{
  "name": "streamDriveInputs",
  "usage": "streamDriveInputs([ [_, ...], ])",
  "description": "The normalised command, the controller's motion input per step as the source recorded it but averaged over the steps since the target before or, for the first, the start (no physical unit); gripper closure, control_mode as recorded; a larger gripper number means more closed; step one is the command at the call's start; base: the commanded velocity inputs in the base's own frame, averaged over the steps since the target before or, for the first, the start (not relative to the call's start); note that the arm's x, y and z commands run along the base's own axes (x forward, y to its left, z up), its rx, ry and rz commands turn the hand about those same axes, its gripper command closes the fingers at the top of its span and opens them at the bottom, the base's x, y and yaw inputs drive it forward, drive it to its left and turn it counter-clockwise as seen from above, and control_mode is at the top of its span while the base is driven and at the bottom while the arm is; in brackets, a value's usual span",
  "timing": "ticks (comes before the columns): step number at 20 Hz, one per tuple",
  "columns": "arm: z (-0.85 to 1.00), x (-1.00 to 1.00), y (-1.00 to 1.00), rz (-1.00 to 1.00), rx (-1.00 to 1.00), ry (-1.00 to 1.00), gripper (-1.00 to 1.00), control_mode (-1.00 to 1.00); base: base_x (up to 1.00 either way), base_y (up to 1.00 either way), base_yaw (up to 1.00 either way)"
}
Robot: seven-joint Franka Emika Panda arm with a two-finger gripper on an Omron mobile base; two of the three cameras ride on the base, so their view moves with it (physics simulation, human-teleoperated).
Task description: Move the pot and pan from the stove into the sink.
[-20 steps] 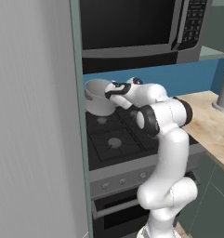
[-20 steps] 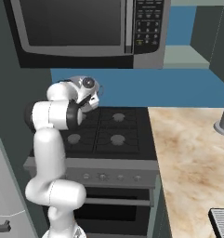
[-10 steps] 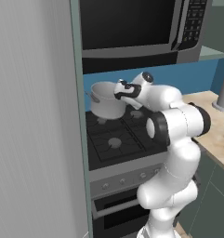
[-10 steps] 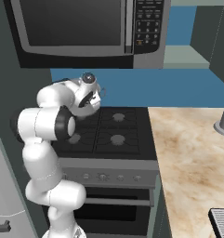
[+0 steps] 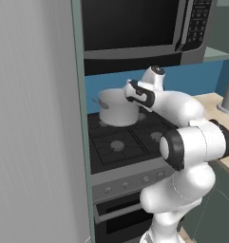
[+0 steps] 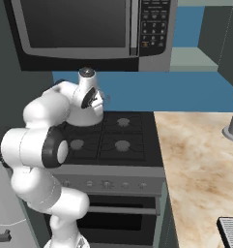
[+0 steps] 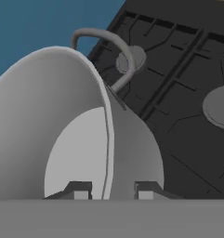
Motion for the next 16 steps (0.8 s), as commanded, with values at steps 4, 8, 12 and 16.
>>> streamDriveInputs([
  [4, 0.28, -0.76, -0.25, 0.00, -0.06, 0.10, 1.00, -1.00, 0.00, 0.00, 0.00],
  [8, 0.10, -0.85, -0.34, 0.02, -0.05, 0.03, 1.00, -1.00, 0.00, 0.00, 0.00],
  [12, 0.15, -0.90, -0.35, 0.04, -0.02, 0.01, 1.00, -1.00, 0.00, 0.00, 0.00],
  [16, 0.21, -0.97, -0.25, 0.07, -0.01, 0.00, 1.00, -1.00, 0.00, 0.00, 0.00],
])
